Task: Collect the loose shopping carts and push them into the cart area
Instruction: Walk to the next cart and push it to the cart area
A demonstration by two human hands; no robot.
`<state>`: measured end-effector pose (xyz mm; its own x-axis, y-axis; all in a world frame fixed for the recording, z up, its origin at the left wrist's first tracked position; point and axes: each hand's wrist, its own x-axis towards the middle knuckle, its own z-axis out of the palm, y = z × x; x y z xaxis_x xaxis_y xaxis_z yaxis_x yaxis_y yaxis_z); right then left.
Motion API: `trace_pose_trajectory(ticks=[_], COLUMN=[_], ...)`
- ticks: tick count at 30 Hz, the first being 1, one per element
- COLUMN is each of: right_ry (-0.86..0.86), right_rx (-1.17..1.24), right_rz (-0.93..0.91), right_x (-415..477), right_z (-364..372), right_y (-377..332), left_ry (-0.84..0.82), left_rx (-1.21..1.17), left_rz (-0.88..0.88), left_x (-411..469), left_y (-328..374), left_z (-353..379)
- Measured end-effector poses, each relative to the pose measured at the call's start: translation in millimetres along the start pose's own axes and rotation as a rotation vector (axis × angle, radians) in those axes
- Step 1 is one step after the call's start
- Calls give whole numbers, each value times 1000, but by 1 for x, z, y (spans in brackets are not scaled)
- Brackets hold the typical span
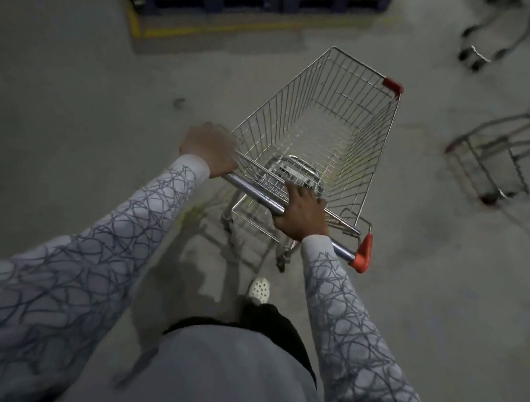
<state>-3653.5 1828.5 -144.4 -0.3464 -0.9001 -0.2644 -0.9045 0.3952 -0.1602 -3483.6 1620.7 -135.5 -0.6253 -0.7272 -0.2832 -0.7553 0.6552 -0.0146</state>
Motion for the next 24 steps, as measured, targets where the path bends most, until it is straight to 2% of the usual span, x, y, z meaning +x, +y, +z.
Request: trace_pose_trajectory(ticks=[11,24], right_ry=[-115,-141], right_rx=[-79,-136], right_rz=[-391,-688], right_x=[250,561], right_z=[-66,-114], right_y=[-50,-255], left_ry=[21,44], left_rx=[-140,-218], left_rz=[-444,-770], left_x=[105,265], left_y=[-115,-374], left_z=[-30,-66])
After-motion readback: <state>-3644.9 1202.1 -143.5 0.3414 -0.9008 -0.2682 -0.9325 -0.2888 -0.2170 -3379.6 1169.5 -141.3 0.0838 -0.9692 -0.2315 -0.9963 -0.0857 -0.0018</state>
